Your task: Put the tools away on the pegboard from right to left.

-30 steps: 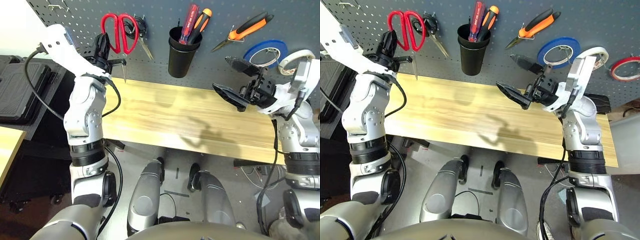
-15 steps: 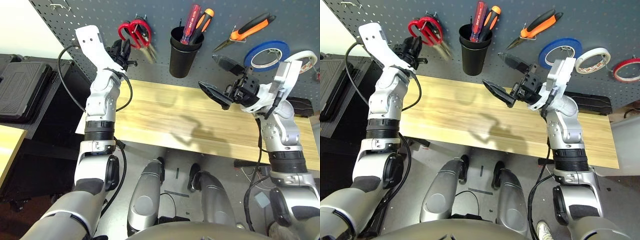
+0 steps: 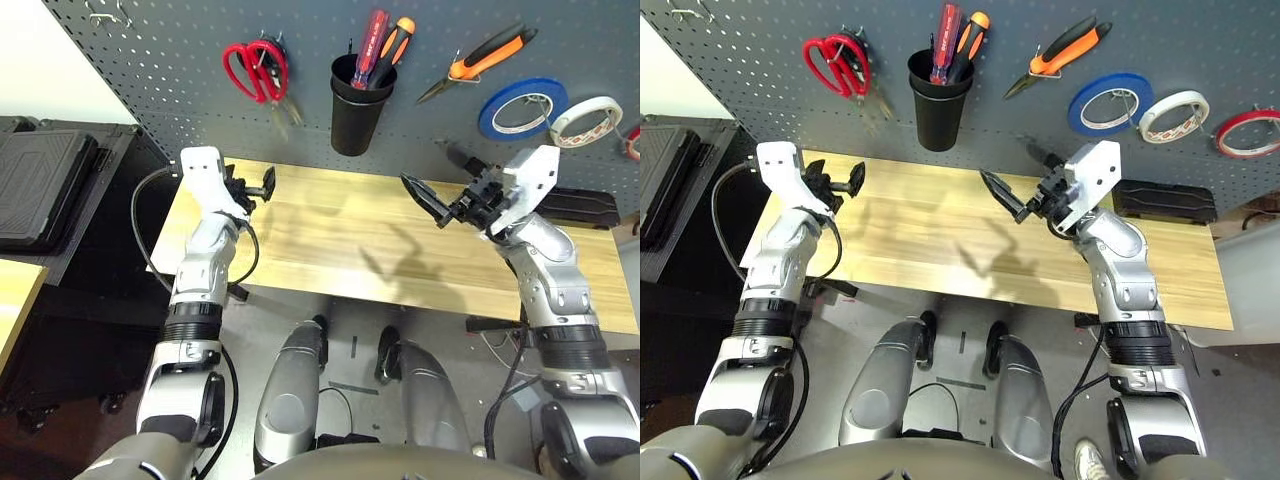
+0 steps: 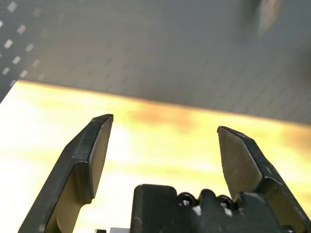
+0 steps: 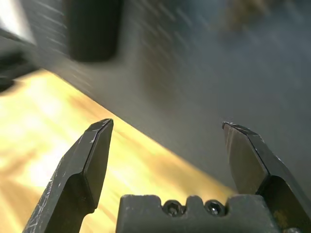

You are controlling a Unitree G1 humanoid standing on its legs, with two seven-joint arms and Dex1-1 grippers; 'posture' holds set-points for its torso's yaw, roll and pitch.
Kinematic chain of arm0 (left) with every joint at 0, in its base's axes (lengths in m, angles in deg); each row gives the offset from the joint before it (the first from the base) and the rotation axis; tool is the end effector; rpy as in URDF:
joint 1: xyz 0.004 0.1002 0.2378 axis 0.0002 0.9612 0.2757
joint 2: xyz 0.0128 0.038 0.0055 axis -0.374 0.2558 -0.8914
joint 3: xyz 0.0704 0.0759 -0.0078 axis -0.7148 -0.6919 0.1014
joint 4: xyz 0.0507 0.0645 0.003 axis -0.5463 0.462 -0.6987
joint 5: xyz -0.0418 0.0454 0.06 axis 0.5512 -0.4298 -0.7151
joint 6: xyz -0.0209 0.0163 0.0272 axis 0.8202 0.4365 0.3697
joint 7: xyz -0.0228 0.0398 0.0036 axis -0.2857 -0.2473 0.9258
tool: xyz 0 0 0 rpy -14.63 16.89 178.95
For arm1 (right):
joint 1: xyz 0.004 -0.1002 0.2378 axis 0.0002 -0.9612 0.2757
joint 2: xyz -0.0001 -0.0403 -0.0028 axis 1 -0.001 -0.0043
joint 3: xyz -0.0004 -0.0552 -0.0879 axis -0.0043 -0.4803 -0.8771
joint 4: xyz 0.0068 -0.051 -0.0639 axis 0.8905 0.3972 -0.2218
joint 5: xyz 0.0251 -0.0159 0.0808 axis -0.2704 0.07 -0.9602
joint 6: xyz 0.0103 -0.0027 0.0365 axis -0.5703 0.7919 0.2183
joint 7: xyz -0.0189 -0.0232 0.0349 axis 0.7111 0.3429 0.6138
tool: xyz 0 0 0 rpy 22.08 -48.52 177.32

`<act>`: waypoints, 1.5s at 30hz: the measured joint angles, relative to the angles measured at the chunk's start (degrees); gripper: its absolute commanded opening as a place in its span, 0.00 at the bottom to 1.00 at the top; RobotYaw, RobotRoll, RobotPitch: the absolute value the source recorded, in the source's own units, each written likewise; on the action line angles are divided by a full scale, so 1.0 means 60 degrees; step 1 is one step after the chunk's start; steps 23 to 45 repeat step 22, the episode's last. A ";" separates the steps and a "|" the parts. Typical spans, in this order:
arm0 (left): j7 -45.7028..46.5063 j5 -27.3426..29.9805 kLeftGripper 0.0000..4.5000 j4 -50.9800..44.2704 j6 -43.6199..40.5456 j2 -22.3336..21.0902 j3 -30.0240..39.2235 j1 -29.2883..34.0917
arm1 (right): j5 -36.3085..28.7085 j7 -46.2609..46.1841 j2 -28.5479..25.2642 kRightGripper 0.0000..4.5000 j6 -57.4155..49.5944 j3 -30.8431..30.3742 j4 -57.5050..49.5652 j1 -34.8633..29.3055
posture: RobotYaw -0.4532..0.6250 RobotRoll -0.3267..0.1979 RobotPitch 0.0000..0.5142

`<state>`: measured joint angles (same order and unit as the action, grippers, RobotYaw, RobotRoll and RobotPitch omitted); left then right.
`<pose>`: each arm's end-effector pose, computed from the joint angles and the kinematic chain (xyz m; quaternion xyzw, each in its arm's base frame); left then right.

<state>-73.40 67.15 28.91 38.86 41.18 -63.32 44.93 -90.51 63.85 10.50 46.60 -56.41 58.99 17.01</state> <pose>0.2647 0.2087 0.0807 0.0330 0.0169 -0.0466 0.9982 0.2428 -0.2164 0.1034 -0.0432 -0.0848 0.2227 0.9702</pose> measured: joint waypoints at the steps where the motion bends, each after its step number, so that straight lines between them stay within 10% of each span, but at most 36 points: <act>1: 0.0040 -0.0059 0.99 0.0033 0.0173 0.0002 0.0005 0.0039 | 0.0127 -0.0317 0.0067 1.00 0.0029 0.0051 0.0034 -0.0026 | 0.61 0.62 0.47; 18: 0.0673 -0.0306 0.99 0.2876 0.2827 -0.0834 0.0912 0.0198 | 0.1767 -0.5802 -0.0284 1.00 0.4036 0.2235 0.5489 0.0611 | 0.60 0.62 0.46; 45: 0.0635 -0.0306 0.99 0.3110 0.3076 -0.0910 0.0934 0.0078 | 0.1788 -0.6321 -0.0523 1.00 0.4904 0.2415 0.6550 0.0868 | 0.59 0.62 0.46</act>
